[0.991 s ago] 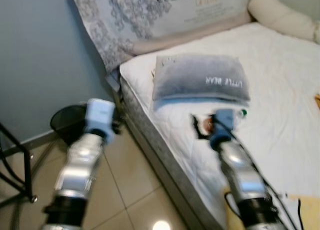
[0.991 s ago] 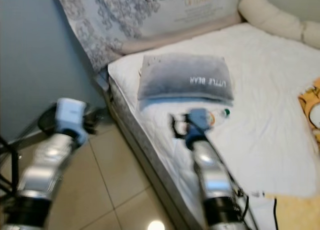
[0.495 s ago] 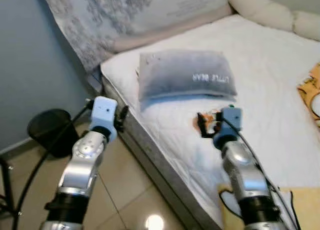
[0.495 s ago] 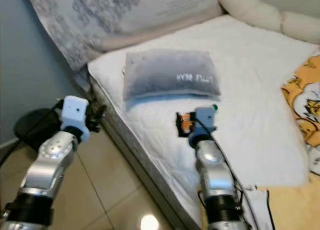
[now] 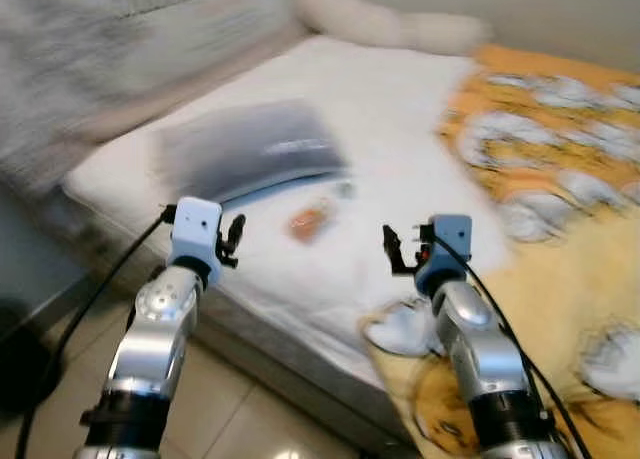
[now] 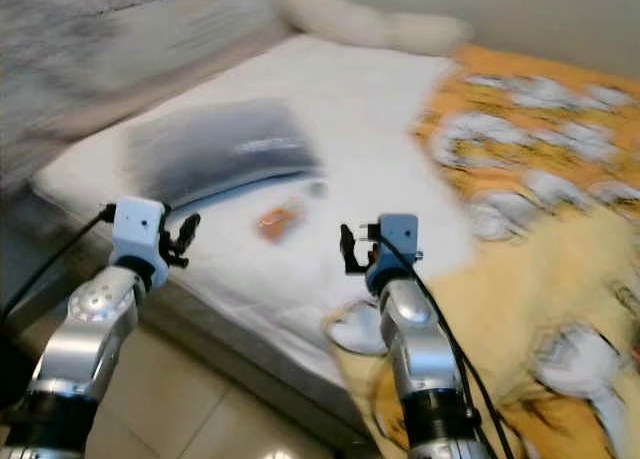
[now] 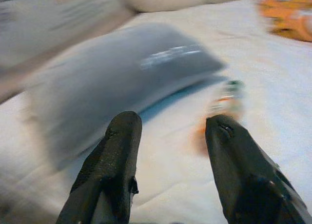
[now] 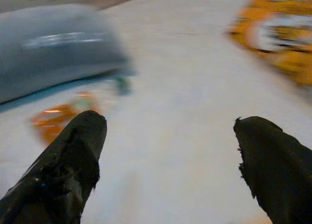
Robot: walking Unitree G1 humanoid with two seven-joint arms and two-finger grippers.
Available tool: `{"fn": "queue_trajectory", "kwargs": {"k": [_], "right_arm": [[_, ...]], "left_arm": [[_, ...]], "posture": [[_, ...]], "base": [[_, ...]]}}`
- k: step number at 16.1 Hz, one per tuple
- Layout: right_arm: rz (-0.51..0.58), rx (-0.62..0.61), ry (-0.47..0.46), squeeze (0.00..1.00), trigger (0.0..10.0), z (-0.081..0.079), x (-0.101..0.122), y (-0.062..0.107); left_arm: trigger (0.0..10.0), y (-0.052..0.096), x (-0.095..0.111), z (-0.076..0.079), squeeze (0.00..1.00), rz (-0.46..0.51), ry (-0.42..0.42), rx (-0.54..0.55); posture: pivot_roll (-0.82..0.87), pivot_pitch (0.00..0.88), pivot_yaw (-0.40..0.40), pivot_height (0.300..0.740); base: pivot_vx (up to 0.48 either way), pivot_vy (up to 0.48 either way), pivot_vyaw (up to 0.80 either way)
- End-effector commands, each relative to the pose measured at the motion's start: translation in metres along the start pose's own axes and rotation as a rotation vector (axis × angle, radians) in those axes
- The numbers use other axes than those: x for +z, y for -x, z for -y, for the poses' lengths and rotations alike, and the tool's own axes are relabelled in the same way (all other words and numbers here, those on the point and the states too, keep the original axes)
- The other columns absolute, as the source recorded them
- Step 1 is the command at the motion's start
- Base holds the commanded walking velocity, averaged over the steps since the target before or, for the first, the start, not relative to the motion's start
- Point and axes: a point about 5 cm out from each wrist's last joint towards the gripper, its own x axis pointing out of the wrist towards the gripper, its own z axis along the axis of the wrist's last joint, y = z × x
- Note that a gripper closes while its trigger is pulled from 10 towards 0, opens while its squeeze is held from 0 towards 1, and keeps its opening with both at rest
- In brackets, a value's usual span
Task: Clean up the room
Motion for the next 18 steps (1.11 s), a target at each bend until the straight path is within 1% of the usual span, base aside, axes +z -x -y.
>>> {"fn": "queue_trajectory", "kwargs": {"k": [1, 4, 7, 13, 16, 18], "right_arm": [[0.000, -0.012, -0.007, 0.00, 10.0, 0.0018, 0.0008, -0.0006], [0.001, -0.016, -0.002, 0.00, 10.0, 0.0021, 0.0010, -0.0005], [0.002, -0.017, 0.002, 0.00, 10.0, 0.0022, 0.0008, -0.0001], [0.004, -0.027, 0.021, 0.00, 10.0, 0.0029, -0.0001, 0.0002], [-0.002, -0.021, -0.001, 0.00, 10.0, -0.0013, -0.0013, -0.0008], [-0.010, -0.018, -0.010, 0.00, 10.0, -0.0023, -0.0042, 0.0008]], "left_arm": [[10.0, -0.0034, 0.0032, 0.0010, 0.00, 0.007, -0.011, -0.001], [10.0, -0.0039, 0.0023, 0.0007, 0.00, 0.005, -0.009, -0.001], [10.0, -0.0040, 0.0011, 0.0001, 0.00, 0.004, -0.011, 0.000], [10.0, -0.0041, -0.0005, -0.0004, 0.00, 0.003, -0.011, 0.001], [10.0, -0.0048, -0.0010, -0.0016, 0.00, 0.001, -0.018, -0.004], [10.0, -0.0038, -0.0015, -0.0016, 0.00, 0.002, -0.025, -0.006]], "posture": [[-0.05, 0.000, 0.035, 0.740], [-0.05, 0.000, 0.035, 0.740], [-0.05, 0.000, 0.035, 0.740], [-0.05, 0.000, 0.031, 0.740], [-0.03, 0.000, 0.024, 0.740], [-0.02, 0.000, 0.010, 0.740]], "base": [[0.000, 0.000, -0.80], [0.000, 0.000, -0.80], [0.000, 0.266, -0.80], [0.000, 0.270, 0.00], [0.000, 0.281, 0.00], [0.000, 0.328, -0.64]]}}
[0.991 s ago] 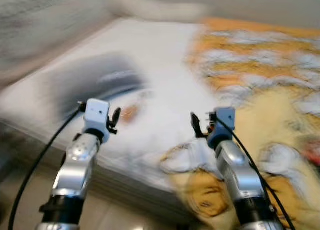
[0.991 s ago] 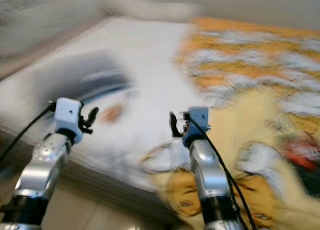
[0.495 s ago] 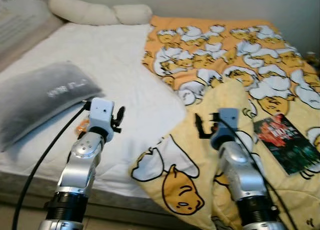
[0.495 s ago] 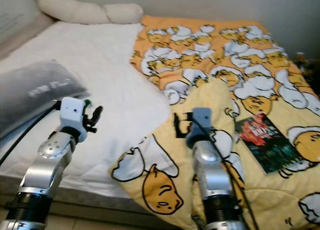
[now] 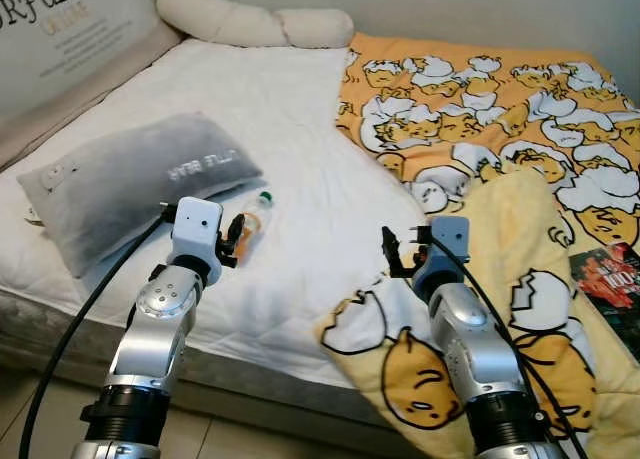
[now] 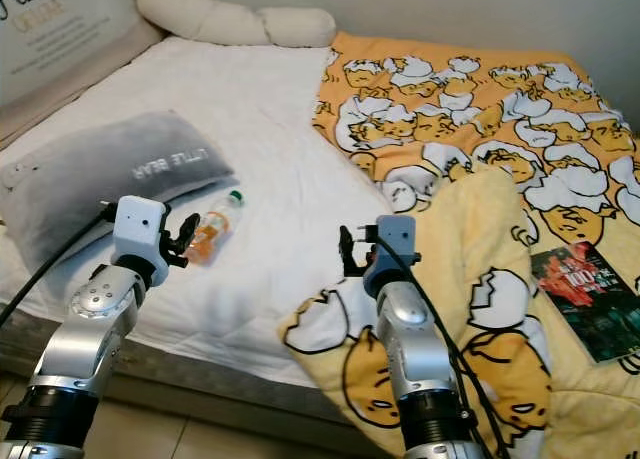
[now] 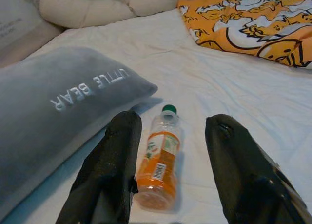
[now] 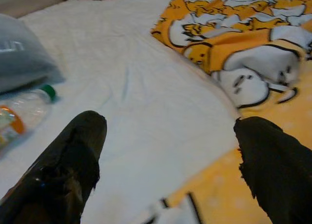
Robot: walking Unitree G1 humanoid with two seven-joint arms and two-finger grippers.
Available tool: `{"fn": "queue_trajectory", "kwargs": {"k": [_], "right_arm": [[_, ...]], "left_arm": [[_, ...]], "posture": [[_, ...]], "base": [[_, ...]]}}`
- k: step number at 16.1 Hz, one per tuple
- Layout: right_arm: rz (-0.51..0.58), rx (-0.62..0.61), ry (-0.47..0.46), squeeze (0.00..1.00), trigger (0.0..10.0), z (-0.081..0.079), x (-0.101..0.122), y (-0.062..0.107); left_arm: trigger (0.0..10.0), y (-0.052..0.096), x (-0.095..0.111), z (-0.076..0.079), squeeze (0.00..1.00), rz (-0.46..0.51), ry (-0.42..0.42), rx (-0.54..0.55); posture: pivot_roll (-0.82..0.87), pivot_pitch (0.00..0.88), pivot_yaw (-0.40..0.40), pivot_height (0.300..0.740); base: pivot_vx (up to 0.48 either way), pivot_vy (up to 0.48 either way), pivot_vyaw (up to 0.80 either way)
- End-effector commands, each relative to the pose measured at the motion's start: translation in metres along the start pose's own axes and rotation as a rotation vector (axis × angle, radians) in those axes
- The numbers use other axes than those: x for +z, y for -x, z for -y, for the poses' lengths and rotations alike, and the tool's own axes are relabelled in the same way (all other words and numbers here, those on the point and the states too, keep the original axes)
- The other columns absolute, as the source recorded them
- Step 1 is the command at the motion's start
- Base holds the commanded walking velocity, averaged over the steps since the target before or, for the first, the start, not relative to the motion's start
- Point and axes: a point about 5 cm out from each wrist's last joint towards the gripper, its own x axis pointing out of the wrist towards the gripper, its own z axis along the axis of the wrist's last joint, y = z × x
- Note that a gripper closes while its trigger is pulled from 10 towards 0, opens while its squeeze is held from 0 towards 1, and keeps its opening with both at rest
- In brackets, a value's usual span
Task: Clean up the room
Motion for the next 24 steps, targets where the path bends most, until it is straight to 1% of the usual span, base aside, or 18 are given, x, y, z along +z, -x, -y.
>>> {"fn": "queue_trajectory", "kwargs": {"k": [1, 7, 17, 21, 23, 24], "right_arm": [[-0.001, -0.012, -0.004, 0.00, 10.0, 0.0041, 0.0001, 0.0008], [-0.003, -0.011, -0.005, 0.00, 10.0, 0.0041, -0.0010, 0.0023], [-0.002, -0.010, 0.001, 0.00, 10.0, 0.0041, 0.0003, 0.0015], [0.001, -0.007, 0.012, 0.00, 10.0, 0.0042, 0.0004, 0.0014], [0.001, 0.000, 0.019, 0.00, 10.0, 0.0043, 0.0007, 0.0016], [0.002, 0.012, 0.026, 0.00, 10.0, 0.0048, 0.0015, 0.0023]], "left_arm": [[10.0, -0.0003, 0.0003, 0.0012, 0.00, 0.004, -0.012, -0.006], [10.0, 0.0020, 0.0002, 0.0029, 0.00, 0.005, -0.010, -0.009], [10.0, 0.0006, 0.0012, 0.0023, 0.00, 0.003, -0.010, -0.010], [10.0, 0.0005, 0.0012, 0.0017, 0.00, 0.001, -0.012, -0.007], [10.0, 0.0010, 0.0002, 0.0008, 0.00, -0.010, -0.018, 0.004], [10.0, 0.0019, -0.0024, -0.0007, 0.00, -0.033, -0.014, 0.019]], "posture": [[-0.03, 0.000, 0.011, 0.740], [-0.03, 0.000, 0.010, 0.740], [-0.03, 0.000, 0.017, 0.740], [-0.03, 0.000, 0.016, 0.740], [-0.03, 0.000, 0.015, 0.740], [-0.02, 0.000, 0.014, 0.740]], "base": [[0.000, 0.330, -0.80], [0.000, 0.329, -0.80], [0.000, 0.328, -0.80], [0.000, 0.070, -0.12], [0.000, 0.000, 0.00], [0.000, 0.000, 0.00]]}}
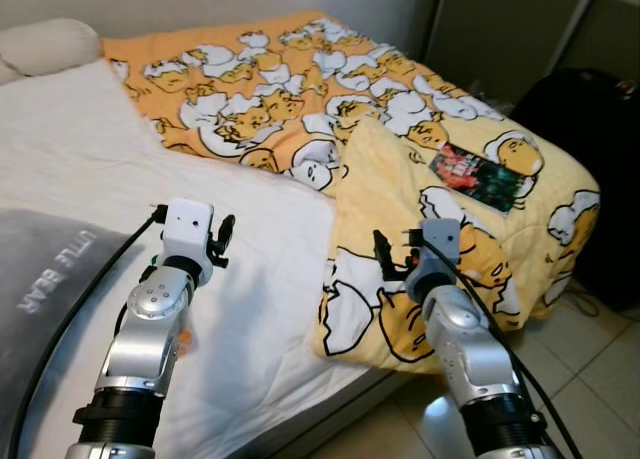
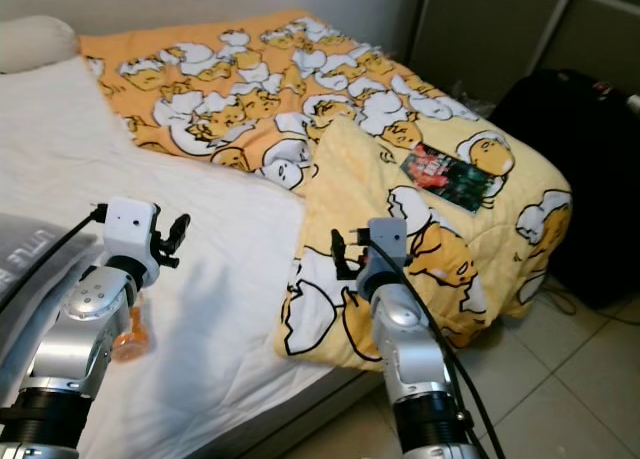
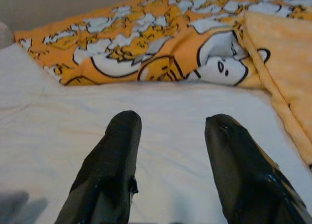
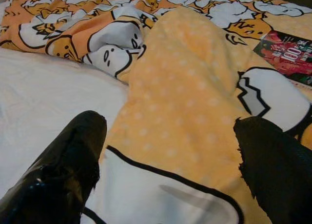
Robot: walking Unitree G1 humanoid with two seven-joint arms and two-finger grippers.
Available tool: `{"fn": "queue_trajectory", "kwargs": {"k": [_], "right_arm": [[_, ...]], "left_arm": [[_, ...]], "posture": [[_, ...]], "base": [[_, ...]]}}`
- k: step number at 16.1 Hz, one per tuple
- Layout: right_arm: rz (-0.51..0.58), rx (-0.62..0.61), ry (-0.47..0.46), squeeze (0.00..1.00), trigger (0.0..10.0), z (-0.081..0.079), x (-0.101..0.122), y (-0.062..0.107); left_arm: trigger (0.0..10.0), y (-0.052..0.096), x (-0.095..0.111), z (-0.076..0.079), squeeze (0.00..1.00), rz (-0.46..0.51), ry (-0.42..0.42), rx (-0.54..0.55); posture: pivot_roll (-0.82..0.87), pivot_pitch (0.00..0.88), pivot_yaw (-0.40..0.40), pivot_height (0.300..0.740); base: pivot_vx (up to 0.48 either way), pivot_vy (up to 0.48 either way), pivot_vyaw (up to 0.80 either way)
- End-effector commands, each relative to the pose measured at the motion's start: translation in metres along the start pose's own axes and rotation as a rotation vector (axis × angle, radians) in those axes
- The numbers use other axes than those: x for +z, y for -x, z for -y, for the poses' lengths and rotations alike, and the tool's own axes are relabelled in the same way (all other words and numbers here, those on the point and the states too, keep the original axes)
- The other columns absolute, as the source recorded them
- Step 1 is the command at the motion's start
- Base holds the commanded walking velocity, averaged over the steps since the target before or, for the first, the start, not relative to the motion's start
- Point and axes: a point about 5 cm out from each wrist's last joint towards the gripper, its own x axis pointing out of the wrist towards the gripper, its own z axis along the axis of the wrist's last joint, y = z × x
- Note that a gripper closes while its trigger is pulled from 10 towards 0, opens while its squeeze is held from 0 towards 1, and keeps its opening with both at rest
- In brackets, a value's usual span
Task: Clean up the room
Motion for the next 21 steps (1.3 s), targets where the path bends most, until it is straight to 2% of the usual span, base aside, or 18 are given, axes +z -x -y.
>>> {"fn": "queue_trajectory", "kwargs": {"k": [1, 2, 4, 5, 7, 8, 9, 10, 12, 13, 14, 16, 19, 21], "right_arm": [[0.007, -0.001, 0.014, 0.00, 10.0, 0.006, 0.005, 0.002], [0.004, 0.002, 0.015, 0.00, 10.0, 0.006, 0.004, 0.003], [-0.031, 0.012, 0.022, 0.00, 10.0, 0.007, -0.002, 0.006], [-0.036, 0.022, 0.025, 0.00, 10.0, 0.007, -0.003, 0.007], [-0.056, 0.053, 0.039, 0.00, 10.0, 0.004, -0.004, 0.009], [-0.068, 0.086, 0.076, 0.00, 10.0, 0.001, -0.004, 0.010], [-0.071, 0.121, 0.104, 0.00, 10.0, -0.001, -0.003, 0.011], [-0.072, 0.156, 0.128, 0.00, 10.0, -0.002, -0.001, 0.013], [-0.062, 0.232, 0.158, 0.03, 10.0, -0.006, 0.002, 0.015], [-0.050, 0.288, 0.150, 0.62, 10.0, -0.010, 0.006, 0.016], [-0.050, 0.380, 0.130, 1.00, 10.0, -0.016, 0.009, 0.020], [-0.074, 0.577, 0.051, 1.00, 10.0, -0.021, 0.015, 0.036], [-0.186, 0.819, 0.003, 1.00, 10.0, -0.022, 0.012, 0.064], [-0.223, 0.863, 0.004, 1.00, 10.0, -0.021, 0.009, 0.071]], "left_arm": [[10.0, 0.002, -0.010, -0.004, 0.00, -0.086, -0.012, 0.043], [10.0, 0.003, -0.013, -0.006, 0.00, -0.111, -0.013, 0.057], [10.0, 0.012, -0.037, -0.020, 0.00, -0.274, 0.000, 0.134], [10.0, 0.014, -0.043, -0.023, 0.00, -0.314, 0.012, 0.156], [10.0, 0.015, -0.056, -0.034, 0.00, -0.390, 0.072, 0.233], [10.0, 0.015, -0.061, -0.046, 0.00, -0.436, 0.103, 0.294], [10.0, 0.015, -0.063, -0.056, 0.86, -0.455, 0.104, 0.332], [10.0, 0.015, -0.061, -0.064, 1.00, -0.461, 0.096, 0.355], [10.0, 0.016, -0.063, -0.073, 1.00, -0.485, 0.079, 0.384], [10.0, 0.018, -0.066, -0.076, 1.00, -0.494, 0.078, 0.388], [10.0, 0.017, -0.067, -0.077, 1.00, -0.502, 0.078, 0.379], [10.0, 0.014, -0.072, -0.076, 1.00, -0.526, 0.117, 0.350], [10.0, 0.008, -0.079, -0.080, 1.00, -0.565, 0.143, 0.311], [10.0, 0.007, -0.083, -0.081, 1.00, -0.592, 0.129, 0.292]], "posture": [[-0.02, 0.000, 0.010, 0.740], [-0.01, 0.000, 0.008, 0.740], [-0.01, 0.000, 0.005, 0.740], [-0.01, 0.000, 0.005, 0.740], [-0.01, 0.000, -0.005, 0.740], [-0.02, 0.000, -0.008, 0.740], [-0.02, 0.000, -0.012, 0.740], [-0.02, 0.000, -0.013, 0.740], [-0.02, 0.000, -0.006, 0.740], [-0.02, 0.000, -0.002, 0.740], [-0.01, 0.000, -0.001, 0.740], [-0.01, 0.000, 0.000, 0.740], [-0.01, 0.000, 0.001, 0.740], [-0.01, 0.000, 0.009, 0.740]], "base": [[0.000, 0.000, 0.00], [0.000, 0.000, 0.00], [0.000, 0.000, 0.00], [0.000, 0.000, 0.00], [0.000, 0.000, 0.00], [0.000, 0.000, 0.00], [0.000, 0.000, 0.00], [0.000, 0.000, 0.00], [0.000, 0.000, 0.00], [0.000, 0.000, 0.00], [0.000, 0.000, 0.00], [0.000, 0.000, 0.00], [0.000, 0.000, 0.00], [0.000, 0.000, 0.00]]}}
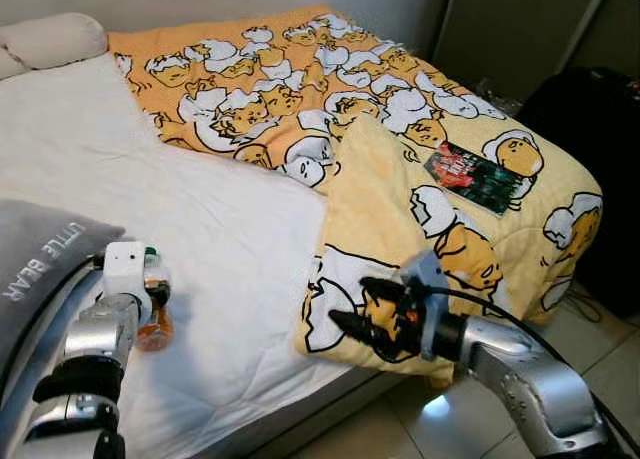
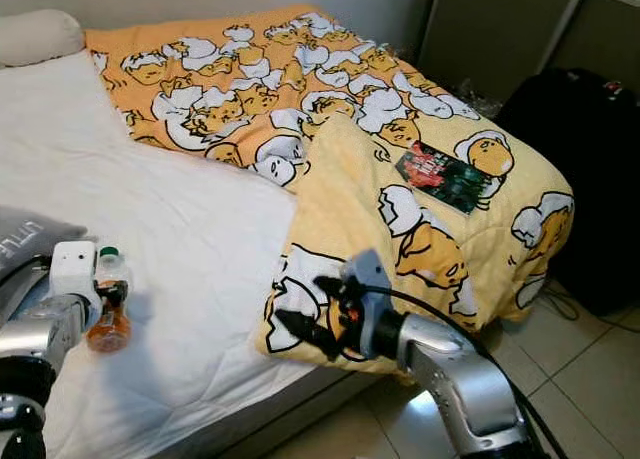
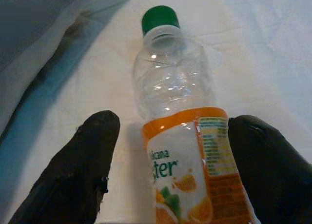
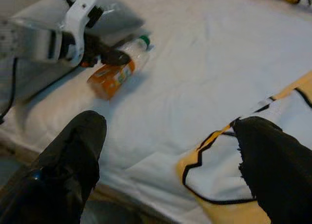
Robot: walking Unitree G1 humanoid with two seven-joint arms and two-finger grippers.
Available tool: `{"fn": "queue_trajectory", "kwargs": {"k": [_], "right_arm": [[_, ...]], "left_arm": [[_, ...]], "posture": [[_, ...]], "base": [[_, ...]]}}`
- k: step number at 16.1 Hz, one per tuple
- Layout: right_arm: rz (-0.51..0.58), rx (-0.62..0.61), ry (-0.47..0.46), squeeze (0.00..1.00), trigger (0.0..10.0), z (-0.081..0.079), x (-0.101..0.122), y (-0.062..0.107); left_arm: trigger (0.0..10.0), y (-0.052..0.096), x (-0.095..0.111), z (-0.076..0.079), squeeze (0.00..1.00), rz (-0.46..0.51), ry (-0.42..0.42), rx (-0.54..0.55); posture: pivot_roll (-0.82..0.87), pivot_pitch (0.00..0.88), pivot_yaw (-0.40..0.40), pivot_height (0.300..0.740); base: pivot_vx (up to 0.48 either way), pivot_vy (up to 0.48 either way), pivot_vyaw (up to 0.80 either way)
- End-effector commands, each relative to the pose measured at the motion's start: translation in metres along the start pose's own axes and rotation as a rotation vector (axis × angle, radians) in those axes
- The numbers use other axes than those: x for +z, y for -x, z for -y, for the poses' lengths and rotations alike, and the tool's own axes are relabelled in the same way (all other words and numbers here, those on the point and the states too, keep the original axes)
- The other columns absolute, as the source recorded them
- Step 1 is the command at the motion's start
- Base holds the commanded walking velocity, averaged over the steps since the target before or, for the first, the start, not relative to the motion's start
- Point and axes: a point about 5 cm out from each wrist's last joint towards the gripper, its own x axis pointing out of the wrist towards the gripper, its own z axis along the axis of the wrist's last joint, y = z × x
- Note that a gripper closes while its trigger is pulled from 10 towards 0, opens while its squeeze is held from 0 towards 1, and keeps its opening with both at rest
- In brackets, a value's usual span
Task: Clean up the room
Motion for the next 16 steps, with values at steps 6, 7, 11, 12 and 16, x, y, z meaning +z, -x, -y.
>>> {"fn": "queue_trajectory", "kwargs": {"k": [6, 7, 11, 12, 16], "right_arm": [[-0.087, 0.123, -0.022, 1.00, 10.0, -0.018, -0.004, 0.012], [-0.111, 0.127, -0.012, 0.89, 10.0, -0.018, -0.005, 0.016], [-0.153, 0.103, 0.018, 0.00, 10.0, -0.015, -0.007, 0.021], [-0.159, 0.109, 0.017, 0.00, 10.0, -0.014, -0.009, 0.022], [-0.184, 0.113, 0.018, 0.00, 10.0, -0.012, -0.016, 0.024]], "left_arm": [[10.0, -0.008, -0.020, 0.010, 0.87, -0.135, -0.085, -0.108], [10.0, -0.009, -0.019, 0.012, 0.79, -0.135, -0.088, -0.109], [0.0, -0.010, -0.017, 0.017, 0.00, -0.147, -0.061, -0.155], [0.0, -0.010, -0.018, 0.017, 0.00, -0.148, -0.064, -0.150], [0.0, -0.010, -0.026, 0.017, 0.00, -0.173, -0.014, -0.169]], "posture": [[-0.04, 0.000, 0.030, 0.740], [-0.04, 0.000, 0.035, 0.740], [-0.05, 0.000, 0.042, 0.740], [-0.04, 0.000, 0.037, 0.740], [0.00, 0.000, 0.011, 0.740]], "base": [[0.000, 0.000, 0.00], [0.000, 0.000, 0.00], [0.000, 0.000, 0.00], [0.000, 0.000, 0.00], [0.000, 0.000, 0.00]]}}
